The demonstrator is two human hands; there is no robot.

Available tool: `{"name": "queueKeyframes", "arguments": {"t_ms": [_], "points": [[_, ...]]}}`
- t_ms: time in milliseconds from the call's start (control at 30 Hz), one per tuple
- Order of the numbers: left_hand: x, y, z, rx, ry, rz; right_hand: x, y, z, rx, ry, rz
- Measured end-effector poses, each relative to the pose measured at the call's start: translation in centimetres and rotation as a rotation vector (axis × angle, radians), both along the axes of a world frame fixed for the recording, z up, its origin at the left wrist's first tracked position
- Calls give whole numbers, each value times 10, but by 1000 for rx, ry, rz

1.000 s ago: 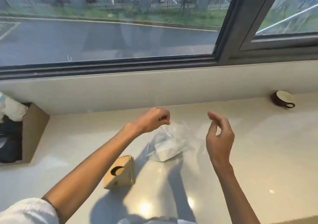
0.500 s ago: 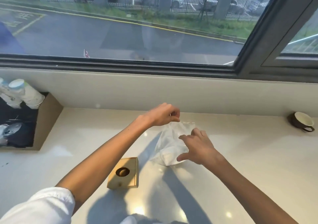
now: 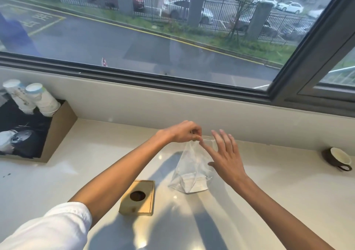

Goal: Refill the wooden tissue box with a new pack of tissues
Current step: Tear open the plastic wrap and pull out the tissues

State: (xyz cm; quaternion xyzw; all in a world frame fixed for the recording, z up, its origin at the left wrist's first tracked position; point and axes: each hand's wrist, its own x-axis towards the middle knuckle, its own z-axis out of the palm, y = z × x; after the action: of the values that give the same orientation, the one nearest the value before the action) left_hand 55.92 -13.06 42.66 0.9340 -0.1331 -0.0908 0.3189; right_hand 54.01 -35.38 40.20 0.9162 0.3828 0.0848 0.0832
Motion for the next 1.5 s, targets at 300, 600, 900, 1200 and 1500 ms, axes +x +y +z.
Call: {"name": "queueKeyframes", "arguments": {"t_ms": [300, 600, 900, 1200, 1500], "points": [[2, 3, 0, -49, -10, 9, 14, 21, -20, -102, -4, -134], [-2, 14, -3, -129, 3, 36, 17, 45, -27, -109, -63, -144], [-47, 48, -46, -893, -8, 748, 6, 39, 19, -271, -92, -49], [-108, 9, -114, -1566, 371, 1017, 8, 68, 264, 105, 314, 4], [-56, -11, 37, -1917, 307, 289, 37, -43, 331, 851, 832, -234]]}}
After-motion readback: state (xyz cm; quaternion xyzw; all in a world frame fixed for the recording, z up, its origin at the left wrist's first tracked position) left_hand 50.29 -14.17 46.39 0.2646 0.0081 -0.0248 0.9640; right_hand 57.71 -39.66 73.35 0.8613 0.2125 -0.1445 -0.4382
